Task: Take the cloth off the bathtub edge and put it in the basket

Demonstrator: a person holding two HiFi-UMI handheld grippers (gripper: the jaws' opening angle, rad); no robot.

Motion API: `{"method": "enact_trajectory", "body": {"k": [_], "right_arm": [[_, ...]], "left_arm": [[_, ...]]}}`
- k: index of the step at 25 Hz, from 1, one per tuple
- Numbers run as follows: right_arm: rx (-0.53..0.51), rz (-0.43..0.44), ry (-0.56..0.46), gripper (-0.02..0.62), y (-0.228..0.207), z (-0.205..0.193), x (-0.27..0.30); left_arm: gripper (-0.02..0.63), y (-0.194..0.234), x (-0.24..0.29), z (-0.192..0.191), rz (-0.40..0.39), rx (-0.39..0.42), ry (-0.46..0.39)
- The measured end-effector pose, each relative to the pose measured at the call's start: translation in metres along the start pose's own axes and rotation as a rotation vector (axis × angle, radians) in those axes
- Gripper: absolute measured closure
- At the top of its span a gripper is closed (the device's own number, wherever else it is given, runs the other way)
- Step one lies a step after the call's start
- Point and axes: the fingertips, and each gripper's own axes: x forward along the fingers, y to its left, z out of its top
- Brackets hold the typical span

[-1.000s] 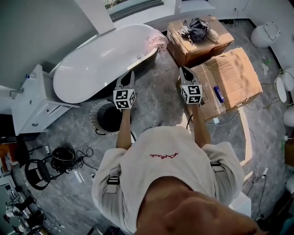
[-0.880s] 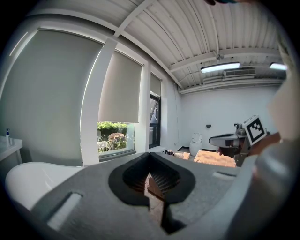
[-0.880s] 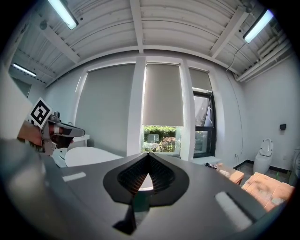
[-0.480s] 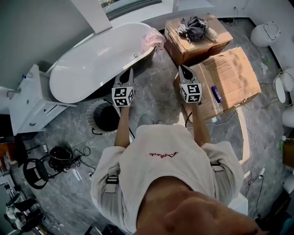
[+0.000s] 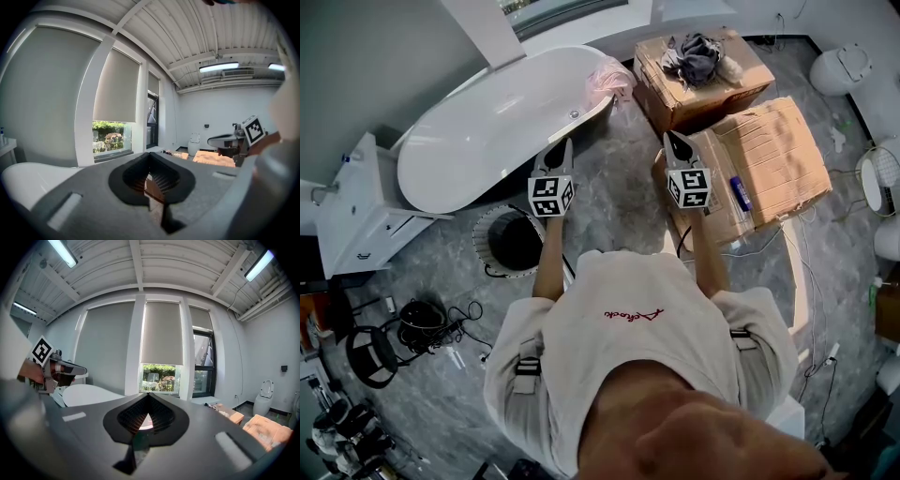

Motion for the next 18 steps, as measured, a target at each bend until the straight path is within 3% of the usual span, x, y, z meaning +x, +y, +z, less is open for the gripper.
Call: {"method": "enact_trajectory", "body": {"k": [18], "right_arm": [[-0.011, -0.019, 0.025, 0.591, -0.018, -0.009, 0.046]], "left_arm": [[0.606, 0.025, 0.055, -0.005, -0.027, -0.014, -0.005]]}}
